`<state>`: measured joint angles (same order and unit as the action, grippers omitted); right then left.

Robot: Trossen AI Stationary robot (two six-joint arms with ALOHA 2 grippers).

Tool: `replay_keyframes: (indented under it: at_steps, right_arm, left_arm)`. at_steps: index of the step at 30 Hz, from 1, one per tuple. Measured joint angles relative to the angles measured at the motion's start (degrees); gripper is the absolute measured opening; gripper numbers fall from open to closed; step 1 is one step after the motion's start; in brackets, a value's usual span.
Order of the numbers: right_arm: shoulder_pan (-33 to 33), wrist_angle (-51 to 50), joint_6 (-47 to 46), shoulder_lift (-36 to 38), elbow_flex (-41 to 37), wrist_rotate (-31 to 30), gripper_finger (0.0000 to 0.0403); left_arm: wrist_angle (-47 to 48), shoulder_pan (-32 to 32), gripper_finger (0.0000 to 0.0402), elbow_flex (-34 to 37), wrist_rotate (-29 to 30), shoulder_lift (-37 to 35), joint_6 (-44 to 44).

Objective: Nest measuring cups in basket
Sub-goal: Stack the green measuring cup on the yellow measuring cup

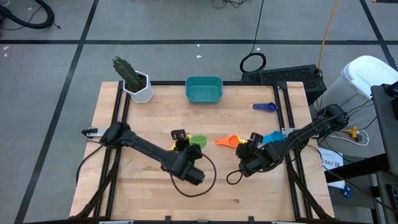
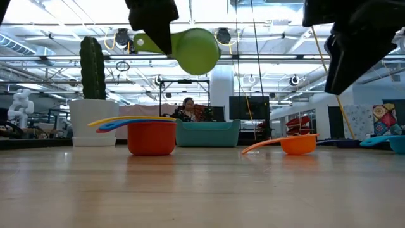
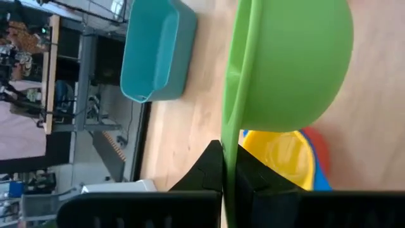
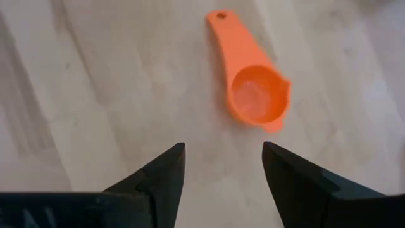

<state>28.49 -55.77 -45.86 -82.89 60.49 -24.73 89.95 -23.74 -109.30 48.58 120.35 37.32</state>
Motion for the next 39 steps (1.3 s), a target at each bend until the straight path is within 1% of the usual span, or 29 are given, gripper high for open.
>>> replay_keyframes:
  at_steps: [4, 7, 9, 11, 13, 15, 17, 20, 22, 24, 27, 30, 34, 39]
  right_arm:
    - [0.6, -0.3, 1.8, 0.0, 0.0, 4.0, 0.0201]
    - [1.7, -0.5, 2.2, 0.0, -0.1, 5.4, 0.0201]
    - [2.7, -0.6, 2.2, 0.0, -0.4, 5.5, 0.0201]
    - [3.9, -0.7, 1.8, 0.0, -1.0, 5.6, 0.0201]
    - [5.2, -0.6, 0.9, 0.0, -1.9, 5.6, 0.0201]
    - [6.4, -0.6, -0.1, 0.0, -2.8, 5.6, 0.0201]
    - [7.5, 0.0, -1.1, 0.0, -3.9, 5.6, 0.0201]
    - [8.5, 1.0, -2.2, 0.0, -5.5, 5.8, 0.0201]
    - [8.8, 1.9, -3.0, 0.0, -6.4, 6.9, 0.0201]
    - [8.8, 2.7, -3.2, 0.0, -6.9, 7.9, 0.0201]
    - [8.8, 3.1, -3.0, 0.0, -7.2, 8.5, 0.0201]
    - [8.7, 3.3, -2.4, 0.0, -7.2, 8.4, 0.0201]
    - [8.6, 3.2, -1.5, 0.0, -7.2, 8.3, 0.0201]
    - [8.6, 3.3, -1.4, 0.0, -7.2, 6.7, 0.0201]
  left_arm:
    - [-0.2, -0.9, 0.0004, 3.8, -0.1, -0.9, 2.4]
    - [0.0, -1.1, 0.0003, 11.4, -0.7, -5.7, 6.7]
    - [0.0, -1.1, 0.0003, 18.0, -1.5, -10.9, 11.4]
    - [-0.2, -1.7, 0.0003, 24.6, -2.7, -18.0, 15.8]
    - [-1.1, -3.6, 0.0003, 29.5, -1.9, -25.1, 19.2]
    - [-3.9, -6.5, 0.0003, 34.2, -1.9, -31.4, 20.6]
    - [-8.4, -8.8, 0.0003, 38.2, -2.0, -36.4, 20.2]
    - [-9.6, -10.5, 0.0003, 43.7, -1.4, -41.1, 23.4]
    - [-12.5, -10.2, 0.0003, 46.3, -2.2, -41.5, 25.2]
    - [-18.3, -9.8, 0.0003, 48.1, -3.3, -40.1, 23.0]
    - [-23.8, -8.5, 0.0003, 48.4, -3.7, -35.2, 18.8]
    - [-23.0, -7.1, 0.0003, 47.7, -3.6, -29.9, 17.5]
    - [-23.1, -5.8, 0.0003, 47.6, -3.6, -24.5, 16.3]
    - [-23.2, -5.1, 0.0003, 47.5, -2.2, -21.2, 17.7]
